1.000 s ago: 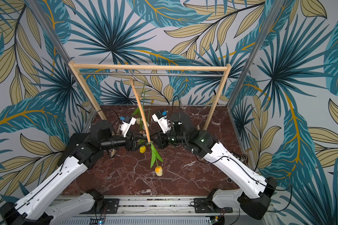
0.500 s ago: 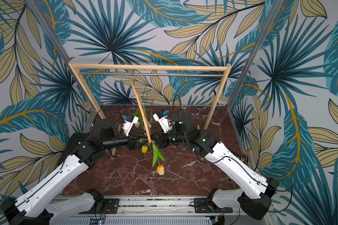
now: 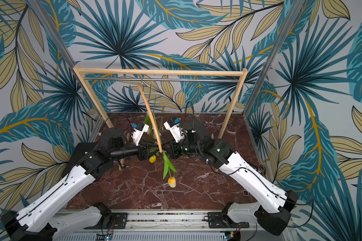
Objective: Dry the flowers on a clothes hanger
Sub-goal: Open the clamp at the hanger.
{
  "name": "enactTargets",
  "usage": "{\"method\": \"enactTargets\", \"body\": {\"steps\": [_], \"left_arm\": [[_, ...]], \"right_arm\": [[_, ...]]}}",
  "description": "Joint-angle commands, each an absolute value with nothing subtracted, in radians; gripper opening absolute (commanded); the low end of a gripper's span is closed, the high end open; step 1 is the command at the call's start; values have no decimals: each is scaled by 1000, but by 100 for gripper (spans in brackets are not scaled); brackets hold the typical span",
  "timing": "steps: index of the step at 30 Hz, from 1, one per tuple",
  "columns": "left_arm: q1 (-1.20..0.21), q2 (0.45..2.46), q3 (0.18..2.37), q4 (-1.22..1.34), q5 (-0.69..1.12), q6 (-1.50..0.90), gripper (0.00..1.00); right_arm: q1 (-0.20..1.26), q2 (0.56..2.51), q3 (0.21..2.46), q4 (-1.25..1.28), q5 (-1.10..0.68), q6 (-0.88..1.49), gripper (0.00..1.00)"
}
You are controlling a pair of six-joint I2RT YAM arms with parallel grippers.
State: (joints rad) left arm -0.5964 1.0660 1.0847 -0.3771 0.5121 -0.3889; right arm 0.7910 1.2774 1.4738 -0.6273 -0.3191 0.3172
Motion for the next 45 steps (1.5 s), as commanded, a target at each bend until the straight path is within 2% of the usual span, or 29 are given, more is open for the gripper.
{"method": "enactTargets", "body": {"steps": [1, 10, 20, 35, 45], "left_arm": [[-603, 1054, 1137, -342, 503, -373, 49], [-604, 1038, 1125, -322, 495, -386, 40], [-606, 1007, 1062, -248, 501, -442, 33], [-626, 992, 954, -102, 530, -597, 27], [-692, 1058, 1008, -109, 489, -589, 21]], "right_arm": [[792, 1256, 1464, -625, -322, 315, 0], [792, 1241, 1450, -617, -302, 323, 0], [785, 1176, 1365, -580, -129, 374, 0], [785, 1049, 1158, -515, -135, 500, 0], [785, 1010, 1112, -507, -162, 513, 0]]}}
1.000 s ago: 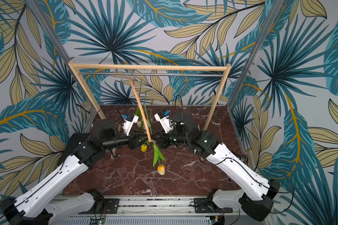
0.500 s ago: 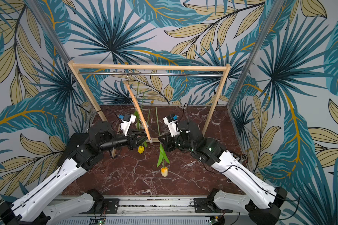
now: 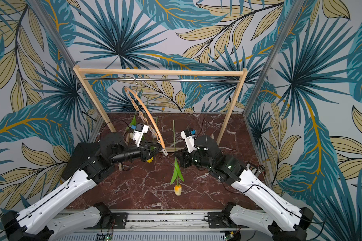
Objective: Dry the flowers on a clothes hanger
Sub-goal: Clamp the flower onto the hanger.
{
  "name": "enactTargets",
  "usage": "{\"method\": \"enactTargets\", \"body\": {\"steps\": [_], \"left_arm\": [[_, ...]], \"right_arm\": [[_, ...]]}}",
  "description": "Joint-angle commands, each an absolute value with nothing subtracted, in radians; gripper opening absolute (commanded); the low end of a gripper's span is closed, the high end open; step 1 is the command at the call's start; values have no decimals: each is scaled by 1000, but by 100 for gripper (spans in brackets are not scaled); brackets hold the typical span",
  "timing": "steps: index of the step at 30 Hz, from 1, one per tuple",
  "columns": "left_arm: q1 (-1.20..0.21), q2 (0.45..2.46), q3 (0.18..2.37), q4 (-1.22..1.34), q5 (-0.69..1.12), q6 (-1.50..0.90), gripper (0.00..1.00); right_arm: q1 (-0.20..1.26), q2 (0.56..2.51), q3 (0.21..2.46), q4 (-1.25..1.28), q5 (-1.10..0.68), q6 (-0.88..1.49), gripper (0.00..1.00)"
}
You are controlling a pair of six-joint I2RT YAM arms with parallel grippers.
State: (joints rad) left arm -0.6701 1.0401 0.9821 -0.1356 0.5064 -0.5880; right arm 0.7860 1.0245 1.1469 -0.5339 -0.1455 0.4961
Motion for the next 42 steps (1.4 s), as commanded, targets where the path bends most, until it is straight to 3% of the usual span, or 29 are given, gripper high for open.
{"method": "enactTargets", "body": {"steps": [1, 15, 42], "left_arm": [[-700, 1063, 1011, -104, 483, -589, 21], [-759, 1108, 986, -18, 428, -627, 17], [-761, 1057, 830, 175, 331, -799, 13]], "right_arm": [[787, 1006, 1103, -502, -165, 515, 0], [787, 905, 959, -467, -158, 565, 0], [788, 891, 877, -298, -219, 688, 0]]}}
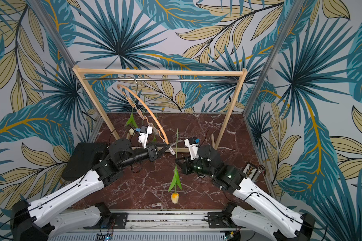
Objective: Dry the flowers on a clothes hanger
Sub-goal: Clamp the flower onto the hanger.
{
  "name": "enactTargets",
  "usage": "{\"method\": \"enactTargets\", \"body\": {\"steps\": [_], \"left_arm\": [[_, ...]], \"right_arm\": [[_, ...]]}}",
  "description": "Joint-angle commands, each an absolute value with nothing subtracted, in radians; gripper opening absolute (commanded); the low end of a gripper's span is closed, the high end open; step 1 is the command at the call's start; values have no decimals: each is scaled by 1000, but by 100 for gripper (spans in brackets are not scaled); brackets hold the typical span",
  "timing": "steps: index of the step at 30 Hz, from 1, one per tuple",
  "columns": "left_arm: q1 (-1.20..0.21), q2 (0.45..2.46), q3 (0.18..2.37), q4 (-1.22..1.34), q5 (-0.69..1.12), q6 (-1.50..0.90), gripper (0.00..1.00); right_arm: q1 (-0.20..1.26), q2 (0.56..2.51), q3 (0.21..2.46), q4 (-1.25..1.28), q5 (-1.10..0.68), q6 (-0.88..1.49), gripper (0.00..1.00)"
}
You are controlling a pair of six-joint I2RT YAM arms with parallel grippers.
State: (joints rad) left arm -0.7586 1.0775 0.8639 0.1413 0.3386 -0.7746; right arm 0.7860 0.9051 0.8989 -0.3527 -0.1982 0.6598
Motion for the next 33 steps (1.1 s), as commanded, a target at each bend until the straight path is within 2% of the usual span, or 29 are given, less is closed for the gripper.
{"method": "enactTargets", "body": {"steps": [1, 21, 33], "left_arm": [[-761, 1055, 828, 176, 331, -801, 13], [-761, 1047, 811, 176, 327, -801, 12], [-761, 1037, 808, 172, 320, -799, 9]], "right_arm": [[788, 894, 877, -293, -228, 693, 0], [788, 964, 975, -304, -310, 638, 0], [788, 983, 1001, -334, -302, 608, 0]]}}
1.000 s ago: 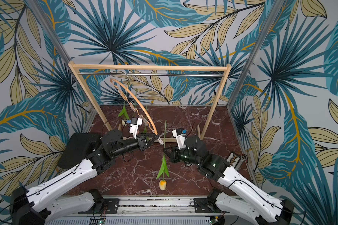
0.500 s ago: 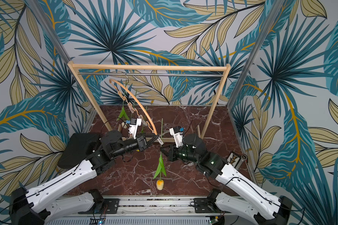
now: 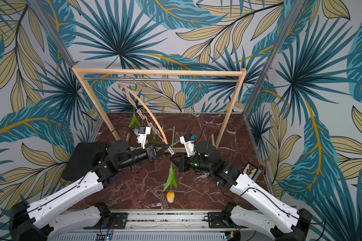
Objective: Dry the flowers on a clothes hanger
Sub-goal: Clamp the flower onto the hanger.
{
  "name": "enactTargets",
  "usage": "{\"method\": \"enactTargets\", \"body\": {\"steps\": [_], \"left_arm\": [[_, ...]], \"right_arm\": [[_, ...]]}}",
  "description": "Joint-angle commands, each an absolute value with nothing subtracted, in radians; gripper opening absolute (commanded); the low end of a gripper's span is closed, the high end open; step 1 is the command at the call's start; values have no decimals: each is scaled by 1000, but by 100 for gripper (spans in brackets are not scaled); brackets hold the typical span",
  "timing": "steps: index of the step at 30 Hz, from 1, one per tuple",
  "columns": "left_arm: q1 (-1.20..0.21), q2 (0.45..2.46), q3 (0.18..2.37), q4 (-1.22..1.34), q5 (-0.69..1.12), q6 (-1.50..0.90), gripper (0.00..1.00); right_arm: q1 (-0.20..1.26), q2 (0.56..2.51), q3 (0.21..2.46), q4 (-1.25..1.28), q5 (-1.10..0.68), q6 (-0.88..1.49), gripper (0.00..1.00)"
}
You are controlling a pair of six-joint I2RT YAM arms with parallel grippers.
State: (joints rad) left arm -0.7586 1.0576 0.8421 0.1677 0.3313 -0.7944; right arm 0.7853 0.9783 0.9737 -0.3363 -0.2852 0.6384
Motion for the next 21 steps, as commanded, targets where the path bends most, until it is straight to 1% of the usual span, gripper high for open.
{"method": "enactTargets", "body": {"steps": [1, 9, 19, 21], "left_arm": [[-761, 1035, 807, 172, 319, -798, 9], [-761, 1026, 808, 148, 315, -787, 7], [-761, 1008, 793, 145, 310, -790, 7], [-761, 1005, 790, 146, 308, -791, 11]], "right_arm": [[788, 984, 1006, -342, -299, 604, 0], [788, 1008, 1094, -480, -279, 500, 0], [788, 1011, 1103, -492, -303, 490, 0], [788, 1010, 1106, -494, -308, 491, 0]]}}
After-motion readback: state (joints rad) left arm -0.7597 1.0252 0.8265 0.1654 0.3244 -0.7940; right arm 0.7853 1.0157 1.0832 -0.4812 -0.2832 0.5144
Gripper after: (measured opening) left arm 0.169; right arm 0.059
